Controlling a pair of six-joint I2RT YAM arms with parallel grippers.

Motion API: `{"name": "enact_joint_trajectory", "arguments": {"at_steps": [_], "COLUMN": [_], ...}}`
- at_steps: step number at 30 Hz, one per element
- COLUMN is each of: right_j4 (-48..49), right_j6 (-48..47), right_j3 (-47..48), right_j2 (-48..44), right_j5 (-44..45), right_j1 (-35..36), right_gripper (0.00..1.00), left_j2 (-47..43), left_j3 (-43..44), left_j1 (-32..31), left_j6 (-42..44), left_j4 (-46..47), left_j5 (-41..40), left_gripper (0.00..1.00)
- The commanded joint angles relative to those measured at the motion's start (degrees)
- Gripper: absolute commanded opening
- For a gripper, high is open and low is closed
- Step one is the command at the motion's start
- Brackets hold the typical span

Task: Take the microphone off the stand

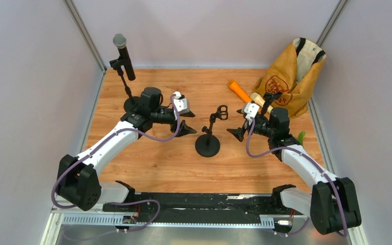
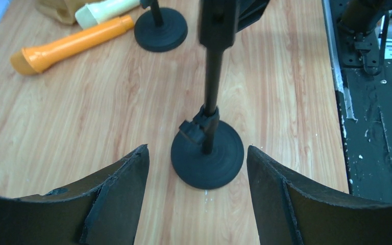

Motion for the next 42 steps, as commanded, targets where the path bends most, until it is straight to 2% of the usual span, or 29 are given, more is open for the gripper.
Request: {"name": "enact_joint_trajectory", "arguments": {"at_steps": [1, 11, 17, 20, 22, 25, 34, 35, 39, 42], "right_j4": [16.5, 33.1, 37.9, 38.6, 38.8, 38.1, 37.1, 35.6, 23.0, 12.2], "right_j6": [6.7, 6.5, 12.2, 13.7, 14.3, 14.2, 12.8, 12.4, 9.8, 12.4], "right_j3": [-3.1, -11.7, -11.5, -10.6, -9.6, -9.1, -7.9, -7.1, 0.5, 8.8], "right_j2": [4.5, 10.1, 12.4, 13.5, 14.7, 15.6, 14.5, 13.8, 11.3, 10.6], "right_j5": [-5.7, 3.4, 10.8, 14.0, 16.4, 19.5, 20.2, 19.5, 15.2, 6.6], "right_j1": [1.1, 12.3, 19.1, 22.0, 23.5, 24.8, 25.7, 25.7, 25.4, 22.0], "right_gripper": [1.0, 0.97, 0.95, 0.89, 0.83, 0.68, 0.05, 0.01, 0.0, 0.0], "left_j2": [1.6, 3.6, 2.7, 2.1, 1.9, 1.7, 1.8, 1.8, 1.0, -0.1], "left_j3": [-1.0, -1.6, -2.1, -2.2, -2.3, -2.4, -2.5, -2.5, -1.7, 1.7], "left_j1": [3.0, 3.6, 3.6, 3.6, 3.6, 3.6, 3.6, 3.6, 3.6, 3.6], "left_j6": [0.5, -1.6, -2.1, -2.0, -1.9, -2.0, -2.1, -2.1, 0.6, 5.0], "left_j4": [2.9, 4.3, 4.6, 4.6, 4.6, 4.6, 4.8, 4.7, 2.7, -3.7], "left_j5": [3.2, 2.8, 2.1, 1.9, 1.7, 1.9, 2.5, 2.6, 2.7, 2.4], "left_gripper": [0.77, 0.77, 0.77, 0.77, 0.77, 0.77, 0.77, 0.76, 0.77, 0.77]}}
